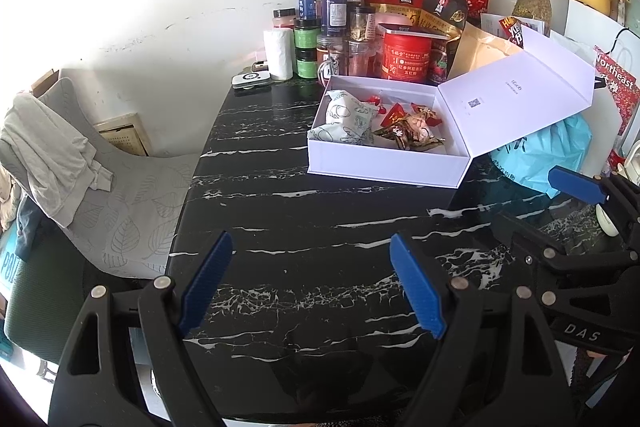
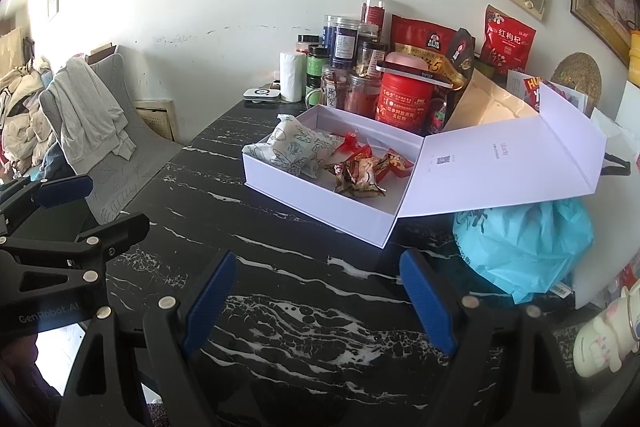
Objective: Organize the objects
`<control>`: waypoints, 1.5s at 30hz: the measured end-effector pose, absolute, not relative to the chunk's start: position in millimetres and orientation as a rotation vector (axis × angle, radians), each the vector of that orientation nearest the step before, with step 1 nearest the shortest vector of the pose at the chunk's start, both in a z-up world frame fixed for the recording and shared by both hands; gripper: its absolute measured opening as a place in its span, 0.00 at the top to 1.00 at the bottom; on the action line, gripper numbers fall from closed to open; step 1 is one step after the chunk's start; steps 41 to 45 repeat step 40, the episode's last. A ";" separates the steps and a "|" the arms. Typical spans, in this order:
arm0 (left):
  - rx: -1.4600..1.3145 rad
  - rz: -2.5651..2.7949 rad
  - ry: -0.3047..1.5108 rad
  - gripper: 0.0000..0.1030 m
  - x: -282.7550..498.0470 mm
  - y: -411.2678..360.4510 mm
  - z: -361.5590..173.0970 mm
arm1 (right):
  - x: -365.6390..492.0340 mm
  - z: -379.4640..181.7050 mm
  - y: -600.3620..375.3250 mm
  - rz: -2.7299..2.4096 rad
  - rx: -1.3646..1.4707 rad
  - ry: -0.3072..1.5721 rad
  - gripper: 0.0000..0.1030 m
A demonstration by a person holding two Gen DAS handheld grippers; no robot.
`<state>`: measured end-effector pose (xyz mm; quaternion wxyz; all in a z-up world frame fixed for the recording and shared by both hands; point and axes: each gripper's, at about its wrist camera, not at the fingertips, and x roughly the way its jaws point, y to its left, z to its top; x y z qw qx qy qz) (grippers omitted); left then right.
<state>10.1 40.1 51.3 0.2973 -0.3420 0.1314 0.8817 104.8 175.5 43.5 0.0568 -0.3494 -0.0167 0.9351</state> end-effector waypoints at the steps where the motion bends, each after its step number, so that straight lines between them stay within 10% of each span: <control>1: -0.911 2.343 0.349 0.22 9.7 39.9 50.8 | 104.7 43.3 175.5 2.836 -1.061 -0.051 0.18; 45: -0.979 2.309 0.359 0.22 6.4 47.7 36.5 | 101.9 28.7 181.0 2.799 -1.115 -0.003 0.18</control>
